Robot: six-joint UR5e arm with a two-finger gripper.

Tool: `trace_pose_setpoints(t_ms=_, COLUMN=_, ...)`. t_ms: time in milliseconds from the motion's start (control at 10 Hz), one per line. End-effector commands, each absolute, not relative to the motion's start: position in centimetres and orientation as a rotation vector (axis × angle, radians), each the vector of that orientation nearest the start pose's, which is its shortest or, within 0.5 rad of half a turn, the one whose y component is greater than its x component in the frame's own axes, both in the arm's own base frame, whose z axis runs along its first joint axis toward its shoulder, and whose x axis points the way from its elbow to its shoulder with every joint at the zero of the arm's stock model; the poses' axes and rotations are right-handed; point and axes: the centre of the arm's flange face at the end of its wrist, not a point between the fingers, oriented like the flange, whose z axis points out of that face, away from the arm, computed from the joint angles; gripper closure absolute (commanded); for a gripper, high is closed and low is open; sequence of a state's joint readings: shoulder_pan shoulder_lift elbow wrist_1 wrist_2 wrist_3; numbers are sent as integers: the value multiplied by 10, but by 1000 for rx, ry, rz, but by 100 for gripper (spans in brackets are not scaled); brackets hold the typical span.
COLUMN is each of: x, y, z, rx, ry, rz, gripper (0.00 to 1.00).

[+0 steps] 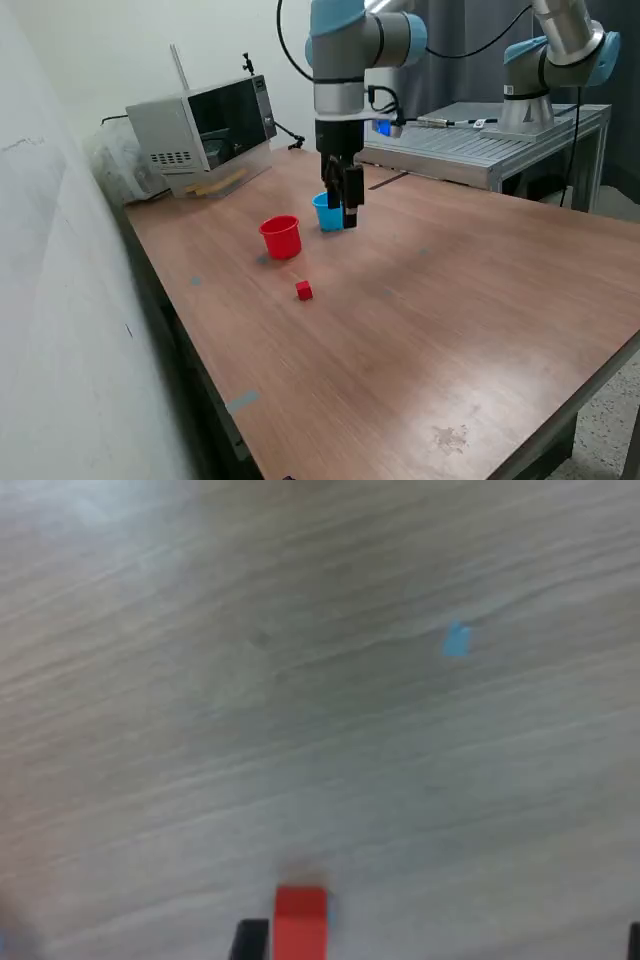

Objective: Place red objects in the red bin, and blue objects in the blue bin.

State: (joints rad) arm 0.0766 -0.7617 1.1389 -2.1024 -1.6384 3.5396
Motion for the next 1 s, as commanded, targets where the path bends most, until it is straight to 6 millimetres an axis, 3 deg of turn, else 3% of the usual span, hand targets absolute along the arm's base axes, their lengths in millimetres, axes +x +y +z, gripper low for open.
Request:
trace_pose_setpoints(t_ms=0, x=-791, y=-177, z=183, rx=-1853, ry=2634, rz=260, gripper=0)
trace_pose_setpoints(t_ms=500, x=-817, y=-163, z=163, rx=-1844, ry=2684, rz=306, gripper=0)
trace_pose_setpoints(t_ms=900, x=-825, y=-136, z=139, rx=-1800, ry=2713, rz=317, gripper=0)
